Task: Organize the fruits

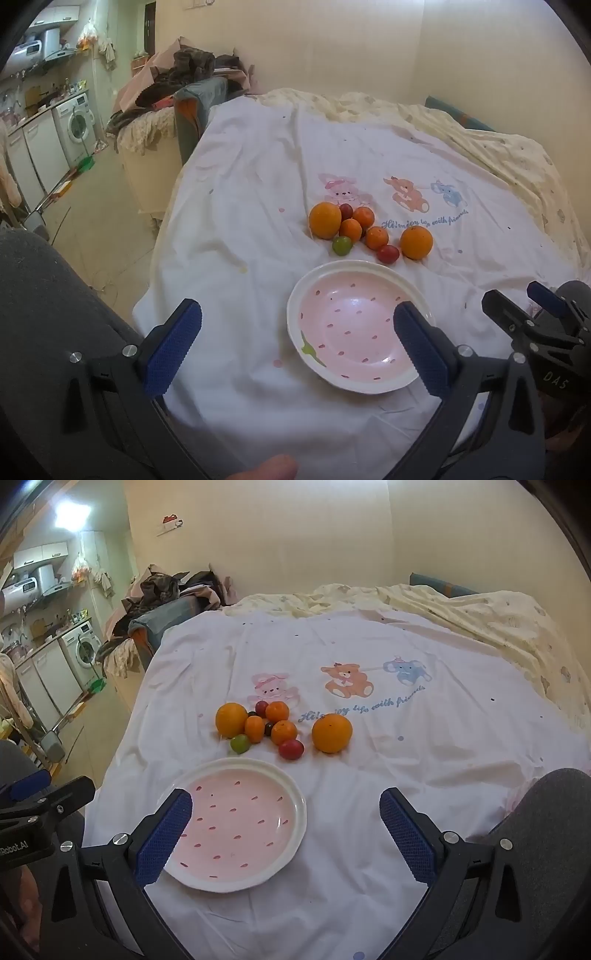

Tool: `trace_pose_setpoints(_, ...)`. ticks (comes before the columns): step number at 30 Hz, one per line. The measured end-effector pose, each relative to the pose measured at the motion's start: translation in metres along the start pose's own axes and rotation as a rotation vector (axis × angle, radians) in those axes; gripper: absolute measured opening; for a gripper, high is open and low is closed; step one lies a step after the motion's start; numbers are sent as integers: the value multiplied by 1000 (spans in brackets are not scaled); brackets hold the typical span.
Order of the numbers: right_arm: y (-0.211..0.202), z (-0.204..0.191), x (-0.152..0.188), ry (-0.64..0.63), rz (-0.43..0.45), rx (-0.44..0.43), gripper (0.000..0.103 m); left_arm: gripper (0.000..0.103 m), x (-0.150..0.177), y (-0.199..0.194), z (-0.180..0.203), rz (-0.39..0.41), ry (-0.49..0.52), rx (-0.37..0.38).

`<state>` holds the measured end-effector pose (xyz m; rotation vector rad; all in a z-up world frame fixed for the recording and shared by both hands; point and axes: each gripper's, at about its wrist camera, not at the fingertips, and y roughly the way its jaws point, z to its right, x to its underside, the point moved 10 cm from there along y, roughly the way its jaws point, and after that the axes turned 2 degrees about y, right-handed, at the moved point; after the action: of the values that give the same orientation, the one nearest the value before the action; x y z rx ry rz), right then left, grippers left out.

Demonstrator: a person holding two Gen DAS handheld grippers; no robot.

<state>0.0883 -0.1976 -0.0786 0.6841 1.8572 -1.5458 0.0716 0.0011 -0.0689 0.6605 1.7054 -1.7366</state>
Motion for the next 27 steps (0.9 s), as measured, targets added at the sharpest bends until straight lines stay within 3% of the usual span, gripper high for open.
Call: trace_pose_setpoints(27, 1, -3, 0, -15, -2, 9, 103, 103, 3, 2, 0, -26, -19, 9)
